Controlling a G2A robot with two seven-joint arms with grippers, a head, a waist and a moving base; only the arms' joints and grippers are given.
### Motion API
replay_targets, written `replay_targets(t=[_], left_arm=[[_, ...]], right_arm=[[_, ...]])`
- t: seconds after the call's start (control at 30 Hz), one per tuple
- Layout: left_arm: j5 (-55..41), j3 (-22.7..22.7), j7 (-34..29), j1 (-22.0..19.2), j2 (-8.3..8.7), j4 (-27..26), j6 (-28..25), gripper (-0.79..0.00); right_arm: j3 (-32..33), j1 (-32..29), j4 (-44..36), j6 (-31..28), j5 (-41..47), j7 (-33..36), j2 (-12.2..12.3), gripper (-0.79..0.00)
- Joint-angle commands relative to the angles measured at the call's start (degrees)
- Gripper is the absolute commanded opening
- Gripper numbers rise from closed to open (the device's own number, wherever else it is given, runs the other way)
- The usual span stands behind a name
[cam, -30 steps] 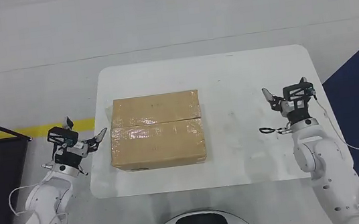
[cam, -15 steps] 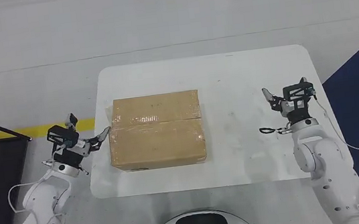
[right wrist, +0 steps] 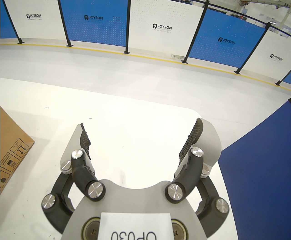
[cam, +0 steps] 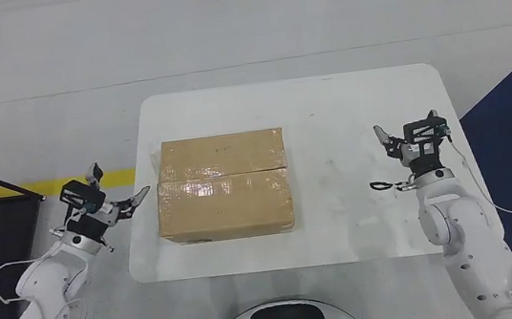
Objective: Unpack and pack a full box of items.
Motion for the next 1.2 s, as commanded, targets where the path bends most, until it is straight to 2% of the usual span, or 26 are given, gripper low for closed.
replay_targets(t=[0.0, 0.17, 0.4, 0.73, 1.07, 1.17], left_arm=[[2.2, 1.0, 0.5, -0.1, 0.03, 0.7, 0.3, 0.000], [3.5, 2.6, 2.2, 0.0, 0.08, 1.2, -0.1, 0.000], [2.3, 1.8, 3.9, 0.4, 0.29, 0.9, -0.8, 0.000], [-0.7, -0.7, 14.8, 3.0, 1.19, -0.2, -11.3, 0.000], [8.9, -0.9, 27.5, 5.2, 2.79, -0.9, -19.9, 0.000], [16.0, -0.9, 29.1, 6.2, 3.39, -1.2, -17.6, 0.000]], right_arm=[[0.0, 0.0, 0.0, 0.0, 0.0, 0.0, 0.0, 0.000], [0.0, 0.0, 0.0, 0.0, 0.0, 0.0, 0.0, 0.000], [0.0, 0.0, 0.0, 0.0, 0.0, 0.0, 0.0, 0.000], [0.0, 0.0, 0.0, 0.0, 0.0, 0.0, 0.0, 0.000], [0.0, 0.0, 0.0, 0.0, 0.0, 0.0, 0.0, 0.000], [0.0, 0.0, 0.0, 0.0, 0.0, 0.0, 0.0, 0.000]])
